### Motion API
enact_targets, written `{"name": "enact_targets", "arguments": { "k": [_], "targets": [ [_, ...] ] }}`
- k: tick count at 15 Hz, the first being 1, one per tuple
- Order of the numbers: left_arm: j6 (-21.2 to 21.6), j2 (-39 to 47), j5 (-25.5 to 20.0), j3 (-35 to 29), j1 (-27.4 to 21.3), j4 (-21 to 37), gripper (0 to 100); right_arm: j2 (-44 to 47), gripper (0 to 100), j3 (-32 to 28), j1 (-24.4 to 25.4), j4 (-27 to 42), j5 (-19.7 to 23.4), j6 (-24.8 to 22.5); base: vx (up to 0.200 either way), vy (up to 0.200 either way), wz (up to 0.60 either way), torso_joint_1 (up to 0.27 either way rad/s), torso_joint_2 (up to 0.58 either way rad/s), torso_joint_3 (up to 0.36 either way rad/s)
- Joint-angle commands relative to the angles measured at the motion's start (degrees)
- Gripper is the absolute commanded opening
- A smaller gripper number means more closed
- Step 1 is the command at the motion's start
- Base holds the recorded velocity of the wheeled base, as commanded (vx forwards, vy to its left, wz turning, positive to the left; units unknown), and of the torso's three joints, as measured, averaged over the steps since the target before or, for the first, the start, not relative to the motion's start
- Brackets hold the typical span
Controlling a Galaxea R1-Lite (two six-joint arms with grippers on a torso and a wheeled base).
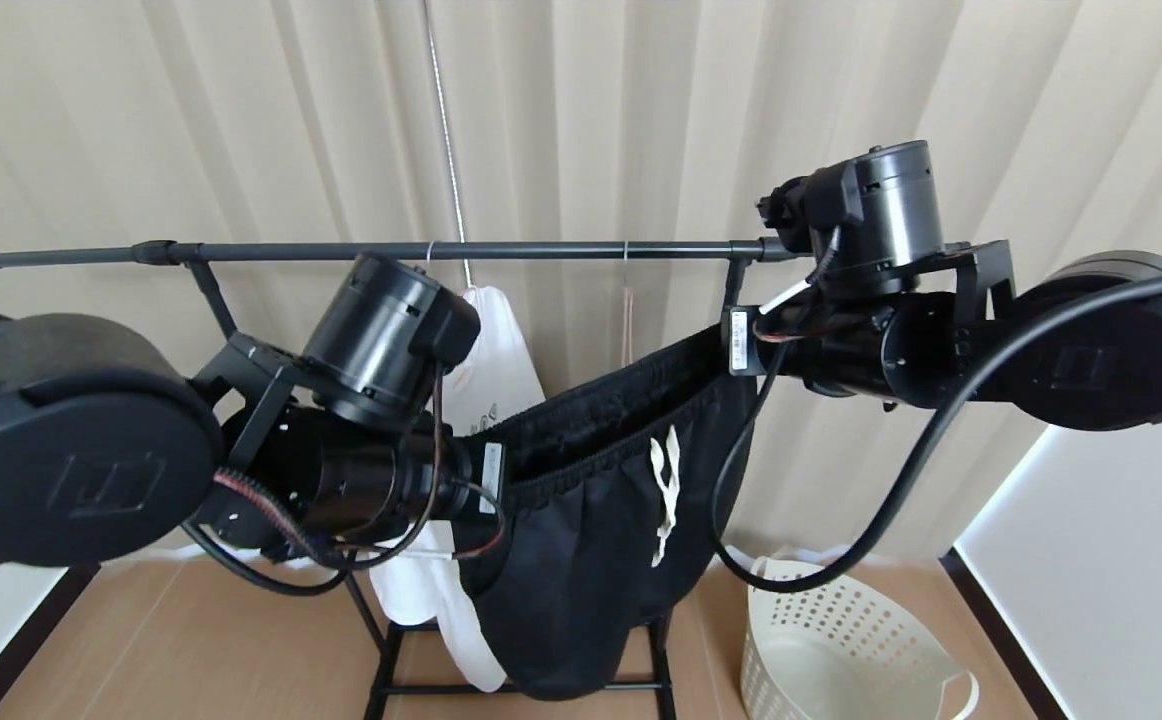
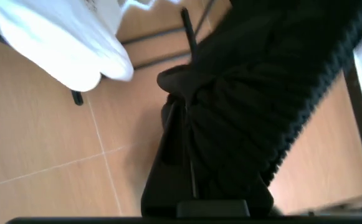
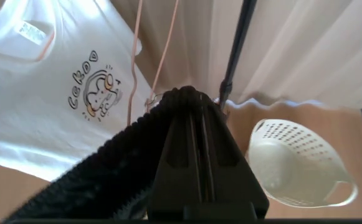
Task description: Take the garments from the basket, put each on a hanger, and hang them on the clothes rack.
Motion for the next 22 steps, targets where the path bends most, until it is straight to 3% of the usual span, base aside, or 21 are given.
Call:
{"name": "enact_targets", "arguments": {
  "k": [1, 4, 10, 11, 19, 22],
  "targets": [
    [-0.1, 5.2, 0.1, -6.4, 4.1, 0.0, 0, -6.6, 0, 7.0, 0.8, 0.1, -0.8, -3.6, 0.0, 0.0, 0.0, 0.0, 0.0, 0.0],
    [-0.1, 6.4, 0.1, -7.7, 4.2, -0.2, 0, -9.6, 0, 11.2, 1.4, -0.2, -1.4, -5.6, 0.0, 0.0, 0.0, 0.0, 0.0, 0.0],
    [-0.1, 6.4, 0.0, -10.9, 4.6, -0.4, 0, -8.6, 0, 12.2, 2.8, -0.1, -1.4, -6.1, 0.0, 0.0, 0.0, 0.0, 0.0, 0.0],
    [0.1, 7.1, 0.0, -12.3, 4.7, -0.3, 0, -8.3, 100, 12.5, 2.7, -0.1, -1.4, -6.1, 0.0, 0.0, 0.0, 0.0, 0.0, 0.0],
    [0.2, 11.0, 0.3, -22.3, 4.6, 0.0, 0, -12.0, 100, 21.2, 2.6, -0.4, 0.8, -15.9, 0.0, 0.0, 0.0, 0.0, 0.0, 0.0],
    [0.1, 13.8, 3.4, -28.0, 4.6, 0.1, 0, -15.4, 100, 26.3, 2.7, -0.8, 10.2, -21.6, 0.0, 0.0, 0.0, 0.0, 0.0, 0.0]
  ]
}}
